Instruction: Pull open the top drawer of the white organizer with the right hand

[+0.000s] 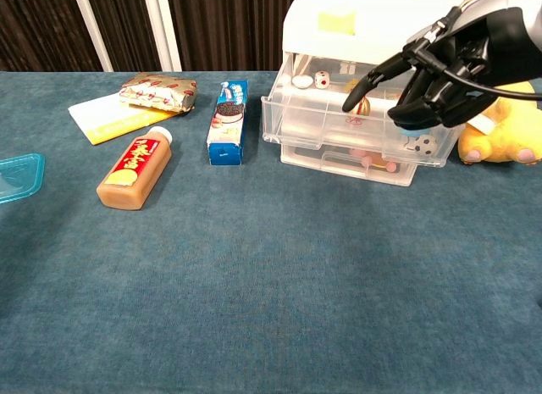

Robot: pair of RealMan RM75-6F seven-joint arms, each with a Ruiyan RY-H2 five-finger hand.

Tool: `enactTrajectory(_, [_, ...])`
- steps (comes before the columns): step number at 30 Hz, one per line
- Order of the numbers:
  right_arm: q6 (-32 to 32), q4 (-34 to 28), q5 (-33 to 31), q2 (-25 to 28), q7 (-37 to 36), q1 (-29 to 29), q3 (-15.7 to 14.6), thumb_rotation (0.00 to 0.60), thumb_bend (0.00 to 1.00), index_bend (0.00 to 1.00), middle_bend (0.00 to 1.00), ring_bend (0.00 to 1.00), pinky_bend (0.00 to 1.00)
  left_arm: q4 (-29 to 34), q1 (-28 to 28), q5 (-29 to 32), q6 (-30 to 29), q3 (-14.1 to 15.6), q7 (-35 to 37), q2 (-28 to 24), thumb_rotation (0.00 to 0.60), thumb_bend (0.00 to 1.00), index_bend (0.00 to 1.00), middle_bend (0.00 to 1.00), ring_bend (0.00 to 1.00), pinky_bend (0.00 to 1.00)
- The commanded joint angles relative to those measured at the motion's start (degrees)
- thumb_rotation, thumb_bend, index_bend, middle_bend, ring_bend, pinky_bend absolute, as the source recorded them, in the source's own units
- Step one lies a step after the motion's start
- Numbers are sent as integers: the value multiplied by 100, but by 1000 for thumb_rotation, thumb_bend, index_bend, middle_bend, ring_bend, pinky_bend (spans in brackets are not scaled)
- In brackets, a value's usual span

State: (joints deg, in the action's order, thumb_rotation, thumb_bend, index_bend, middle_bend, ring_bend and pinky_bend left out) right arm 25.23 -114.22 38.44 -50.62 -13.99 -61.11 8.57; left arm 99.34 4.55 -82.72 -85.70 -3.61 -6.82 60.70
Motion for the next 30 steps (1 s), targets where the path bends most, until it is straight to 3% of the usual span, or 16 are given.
enactTrajectory(1, [100,19,-88,-13,55,-47,-41,600,538,187,781,914,1000,-1,0,1,2,1,3,-1,600,439,122,0,0,0])
enactTrajectory(9, [101,-107,-162,315,56,-104,48,600,394,187,801,937,1000,-5,3,3,9,0,12,-1,600,439,122,0,0,0])
enactTrajectory(16, [523,-185,156,678,167,56,275,600,319,188,852,992,1000,-4,-1,26,-1,-16,33,-9,600,439,122,0,0,0])
enactTrajectory(22, [1089,47,1153,551,988,286,119,600,191,189,862,1000,1000,-27,9,45,22,-17,1,1,600,439,122,0,0,0])
enactTrajectory(26, [1600,267,1837,209,1589,468,-41,600,186,189,867,1000,1000,-38,10,73,34,-21,-19,13,600,439,122,0,0,0])
enactTrajectory(30, [1953,425,2465,-78,1551,691,-12,600,186,190,886,1000,1000,-42,16,77,45,-17,-46,25,600,439,122,0,0,0])
